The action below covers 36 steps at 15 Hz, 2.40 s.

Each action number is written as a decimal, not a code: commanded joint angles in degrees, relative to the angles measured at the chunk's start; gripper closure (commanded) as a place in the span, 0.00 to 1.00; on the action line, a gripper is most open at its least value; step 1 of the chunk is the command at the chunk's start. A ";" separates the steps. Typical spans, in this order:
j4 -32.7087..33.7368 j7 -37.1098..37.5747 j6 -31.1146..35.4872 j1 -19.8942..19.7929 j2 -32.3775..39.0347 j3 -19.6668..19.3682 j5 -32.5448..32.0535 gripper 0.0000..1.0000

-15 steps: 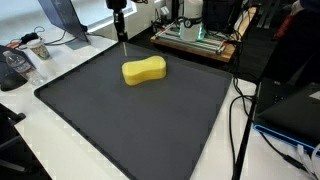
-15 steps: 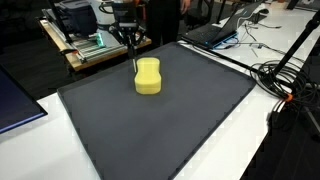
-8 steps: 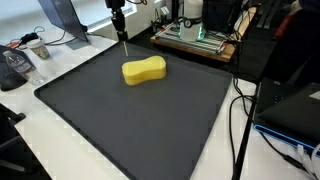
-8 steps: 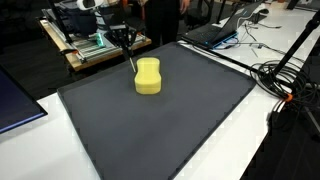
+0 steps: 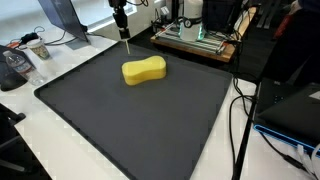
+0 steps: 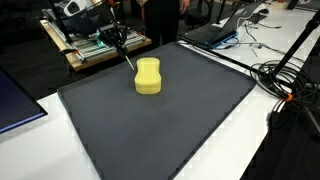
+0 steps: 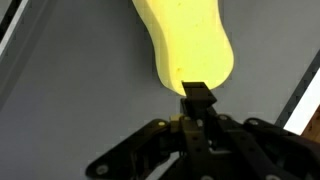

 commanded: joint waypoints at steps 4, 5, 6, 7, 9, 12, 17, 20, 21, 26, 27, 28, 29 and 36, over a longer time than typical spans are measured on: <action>-8.07 -5.99 0.72 -2.03 -9.09 -2.21 1.59 0.97; -9.31 -6.67 0.79 -2.21 -10.84 -2.59 1.81 0.97; -10.59 -7.05 0.93 -2.42 -12.78 -2.86 1.68 0.97; -11.73 -7.04 1.02 -2.68 -14.55 -3.00 1.24 0.97; -13.93 -6.54 0.88 -3.19 -18.22 -2.85 0.14 0.97; -13.33 -4.76 0.17 -3.48 -20.99 -1.81 -1.71 0.97; -12.21 0.68 -2.38 -4.38 -25.71 3.70 -9.53 0.97; -12.60 4.71 -5.36 -4.41 -29.81 9.28 -16.69 0.97; -12.62 5.82 -6.62 -4.20 -31.14 10.86 -18.53 0.97; -12.64 6.82 -14.23 -0.79 -37.89 17.27 -24.39 0.97; -12.49 6.53 -15.14 0.17 -38.79 18.16 -24.85 0.97; -12.47 6.32 -15.83 1.25 -39.61 19.23 -25.34 0.97; -12.40 6.40 -15.91 2.26 -40.16 20.38 -25.81 0.97; -7.75 9.35 -15.01 6.07 -34.95 30.77 -32.67 0.97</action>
